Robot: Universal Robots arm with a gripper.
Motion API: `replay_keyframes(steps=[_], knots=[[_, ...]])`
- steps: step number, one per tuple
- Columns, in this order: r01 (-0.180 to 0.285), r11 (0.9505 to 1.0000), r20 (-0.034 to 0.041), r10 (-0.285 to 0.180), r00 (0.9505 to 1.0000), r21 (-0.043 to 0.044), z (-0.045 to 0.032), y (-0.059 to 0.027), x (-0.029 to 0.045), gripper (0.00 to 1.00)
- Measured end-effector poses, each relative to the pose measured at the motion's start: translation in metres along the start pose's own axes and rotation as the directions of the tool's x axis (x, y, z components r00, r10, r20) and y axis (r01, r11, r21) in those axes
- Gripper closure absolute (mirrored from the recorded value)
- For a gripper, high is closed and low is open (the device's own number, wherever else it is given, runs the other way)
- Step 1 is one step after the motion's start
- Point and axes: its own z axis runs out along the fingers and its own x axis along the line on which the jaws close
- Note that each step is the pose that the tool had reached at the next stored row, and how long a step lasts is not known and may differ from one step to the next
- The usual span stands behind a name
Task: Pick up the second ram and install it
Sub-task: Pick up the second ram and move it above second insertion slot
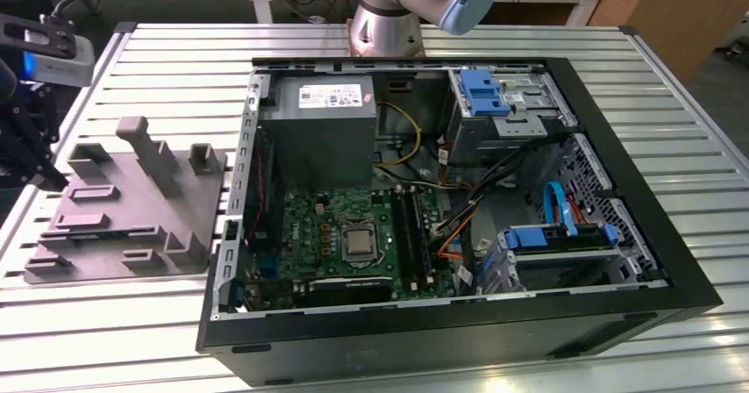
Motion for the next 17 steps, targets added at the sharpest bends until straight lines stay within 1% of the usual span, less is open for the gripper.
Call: replay_keyframes(steps=[3, 5, 7, 9, 12, 14, 17], knots=[[0.053, 0.9986, -0.0022, -0.053, 0.9986, -0.0012, 0.0009, 0.0000, 0.0000, 0.90], [0.055, 0.9985, -0.0024, -0.055, 0.9985, -0.0011, 0.0021, -0.0001, 0.0000, 0.90], [0.034, 0.9994, -0.0014, -0.034, 0.9994, -0.0004, 0.0036, -0.0001, 0.0001, 0.90], [0.000, 1.0000, 0.0001, 0.000, 1.0000, 0.0005, 0.0057, -0.0002, 0.0001, 0.90], [-0.046, 0.9989, 0.0021, 0.046, 0.9989, 0.0015, 0.0098, -0.0003, 0.0002, 0.90], [-0.056, 0.9984, 0.0026, 0.056, 0.9984, 0.0017, 0.0132, -0.0005, 0.0003, 0.90], [-0.058, 0.9983, 0.0027, 0.058, 0.9983, 0.0018, 0.0173, -0.0007, 0.0004, 0.90]])
